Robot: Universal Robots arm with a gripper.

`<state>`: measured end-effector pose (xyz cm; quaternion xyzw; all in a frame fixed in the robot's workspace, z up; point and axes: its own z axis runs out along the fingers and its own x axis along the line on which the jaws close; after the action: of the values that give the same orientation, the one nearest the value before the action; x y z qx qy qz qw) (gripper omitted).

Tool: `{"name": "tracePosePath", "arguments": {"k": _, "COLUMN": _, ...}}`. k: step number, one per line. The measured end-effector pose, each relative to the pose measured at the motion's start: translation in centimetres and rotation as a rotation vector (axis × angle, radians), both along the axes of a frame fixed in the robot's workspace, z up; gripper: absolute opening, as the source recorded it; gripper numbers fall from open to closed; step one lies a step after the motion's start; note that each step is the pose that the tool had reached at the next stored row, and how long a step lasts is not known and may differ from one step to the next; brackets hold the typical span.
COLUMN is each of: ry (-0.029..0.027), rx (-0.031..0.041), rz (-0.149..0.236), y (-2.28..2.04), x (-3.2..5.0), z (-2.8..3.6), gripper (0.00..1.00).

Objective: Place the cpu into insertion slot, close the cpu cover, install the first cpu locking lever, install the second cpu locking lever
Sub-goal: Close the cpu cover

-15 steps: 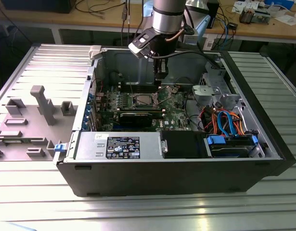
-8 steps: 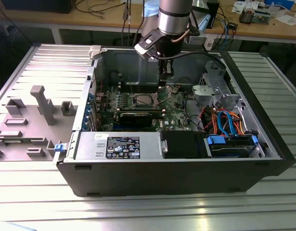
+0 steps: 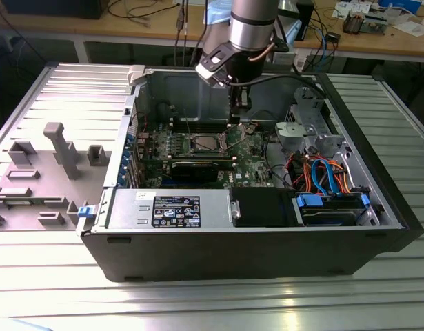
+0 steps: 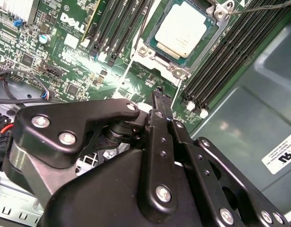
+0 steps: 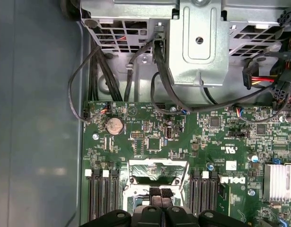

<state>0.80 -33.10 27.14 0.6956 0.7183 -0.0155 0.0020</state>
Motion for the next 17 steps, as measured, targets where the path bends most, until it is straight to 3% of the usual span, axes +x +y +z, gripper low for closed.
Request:
{"name": "tracePosePath", "arguments": {"k": 8, "ry": 0.0005, "rx": 0.0461, "rz": 0.0, "y": -0.25, "x": 0.7, "z": -0.13, "gripper": 0.11}}
{"name": "tracePosePath", "arguments": {"k": 17, "ry": 0.0007, "rx": 0.0471, "rz": 0.0, "y": -0.31, "x": 1.64, "z": -0.3, "gripper": 0.11}}
